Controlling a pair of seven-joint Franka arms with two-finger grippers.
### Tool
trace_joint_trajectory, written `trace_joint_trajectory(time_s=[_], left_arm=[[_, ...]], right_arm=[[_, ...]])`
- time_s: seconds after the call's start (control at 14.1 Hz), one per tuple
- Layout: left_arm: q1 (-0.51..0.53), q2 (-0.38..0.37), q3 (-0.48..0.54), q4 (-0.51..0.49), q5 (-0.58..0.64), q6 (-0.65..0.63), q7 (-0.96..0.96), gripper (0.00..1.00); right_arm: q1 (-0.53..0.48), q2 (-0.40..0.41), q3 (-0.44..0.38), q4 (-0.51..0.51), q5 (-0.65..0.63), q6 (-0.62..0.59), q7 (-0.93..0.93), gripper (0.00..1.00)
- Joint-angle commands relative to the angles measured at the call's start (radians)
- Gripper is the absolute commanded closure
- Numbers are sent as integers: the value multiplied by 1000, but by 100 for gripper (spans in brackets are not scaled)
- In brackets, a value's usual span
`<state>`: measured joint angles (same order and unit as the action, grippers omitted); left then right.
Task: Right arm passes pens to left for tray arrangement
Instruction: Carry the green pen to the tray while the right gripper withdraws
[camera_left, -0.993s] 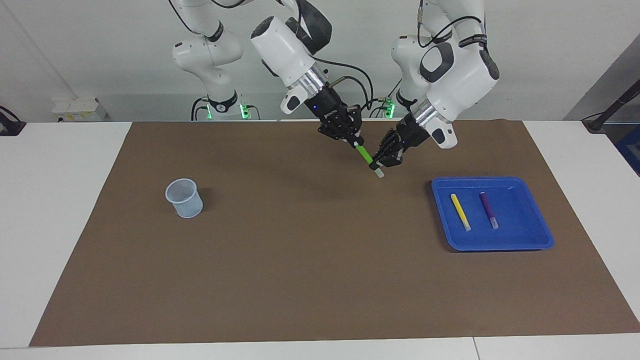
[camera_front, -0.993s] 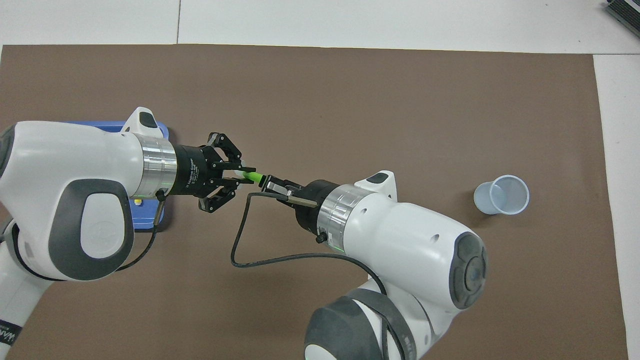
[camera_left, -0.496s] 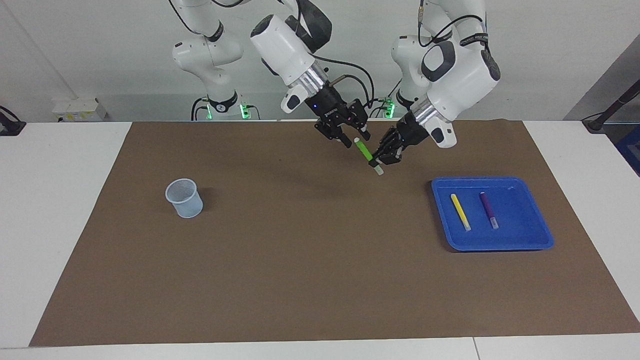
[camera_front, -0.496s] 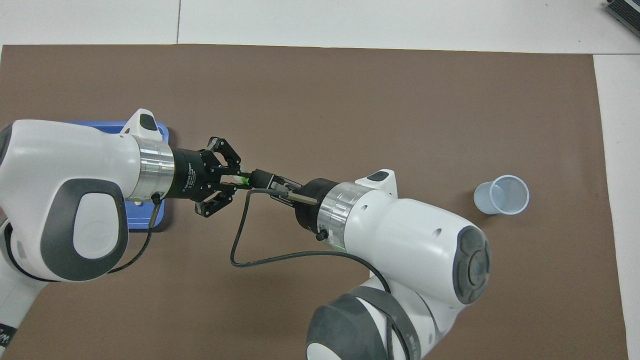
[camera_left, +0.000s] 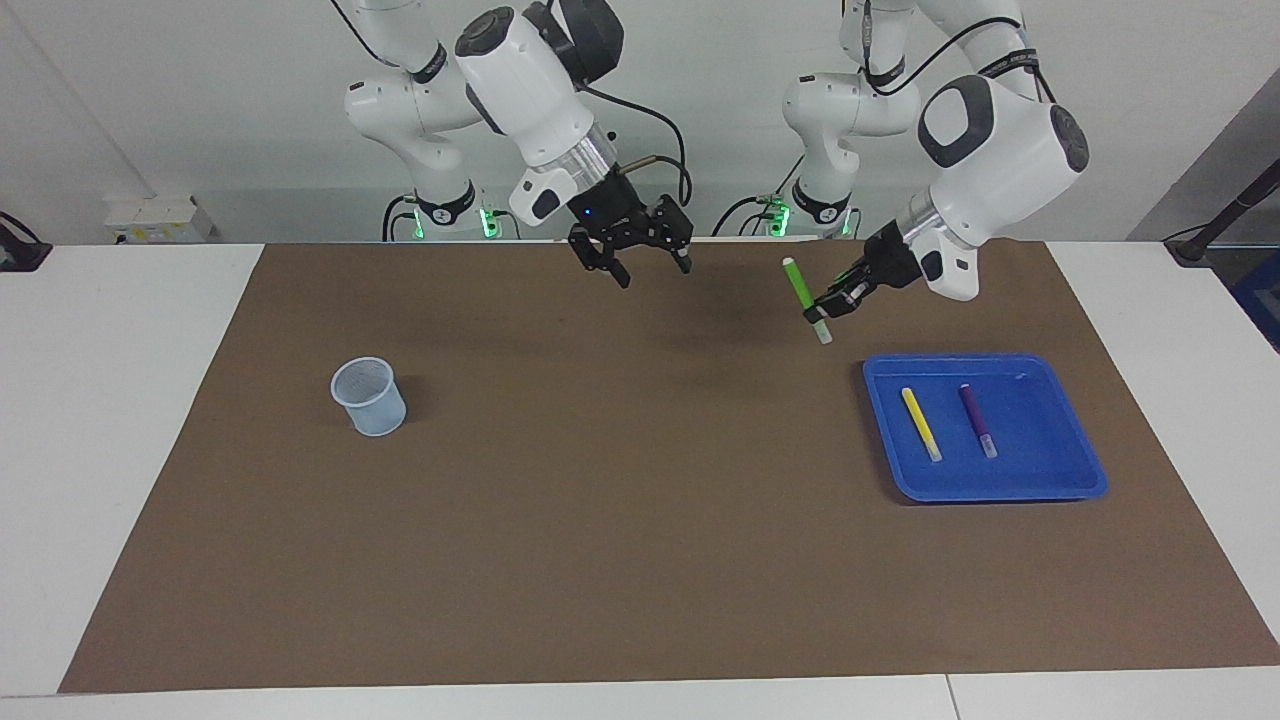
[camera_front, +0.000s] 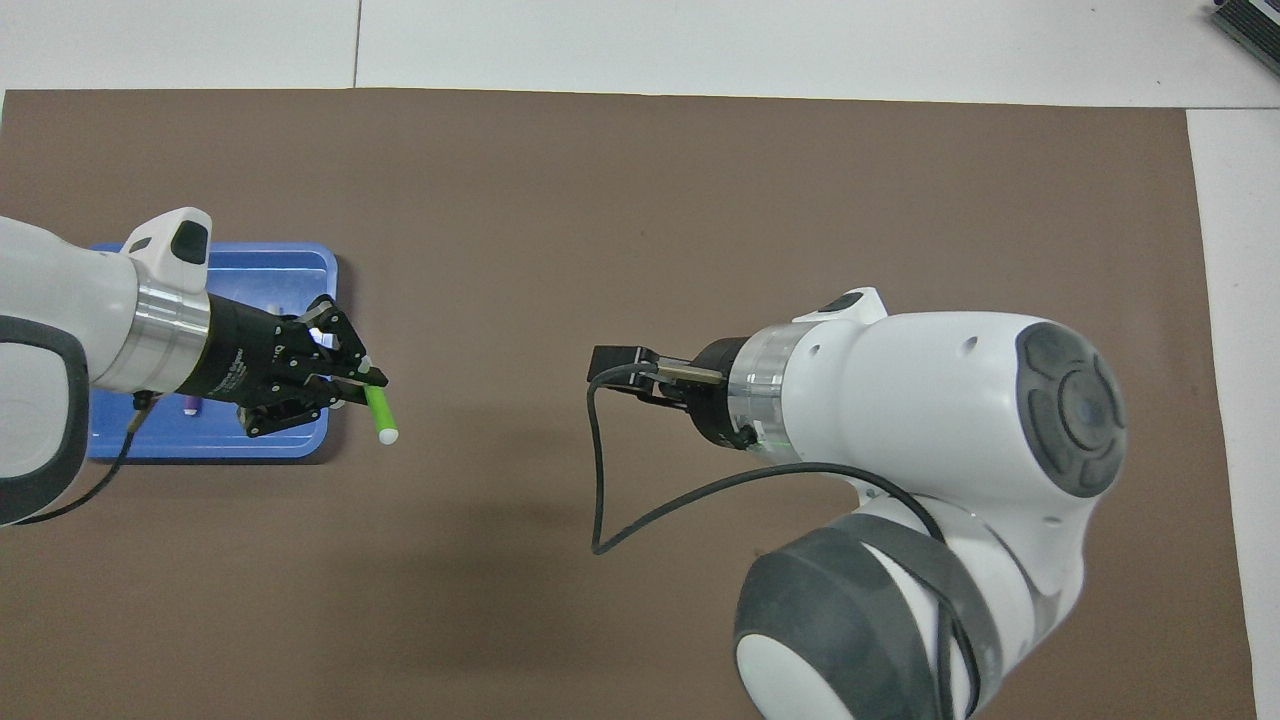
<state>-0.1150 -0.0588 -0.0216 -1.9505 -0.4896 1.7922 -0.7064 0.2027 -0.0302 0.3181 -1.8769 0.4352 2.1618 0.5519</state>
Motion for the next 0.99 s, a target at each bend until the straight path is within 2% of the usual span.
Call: trace_joint_trajectory(time_s=[0.0, 0.21, 0.35, 0.64, 0.92], left_arm=[[55, -7, -6, 27, 119, -76, 230, 100], [115, -6, -4, 28, 254, -82, 476, 100], [146, -1, -4, 28, 363, -68, 609, 100], [218, 36, -4, 28, 520, 19, 838, 100], [256, 108, -4, 25, 598, 133, 915, 100]], right_arm=[[-78, -23, 7, 4, -79, -138, -149, 0], [-150, -34, 10, 4, -188, -249, -358, 0], [-184, -43, 10, -7, -236, -284, -430, 0], [-244, -53, -13, -21, -236, -303, -443, 0], [-241, -39, -45, 10, -302, -350, -446, 0]])
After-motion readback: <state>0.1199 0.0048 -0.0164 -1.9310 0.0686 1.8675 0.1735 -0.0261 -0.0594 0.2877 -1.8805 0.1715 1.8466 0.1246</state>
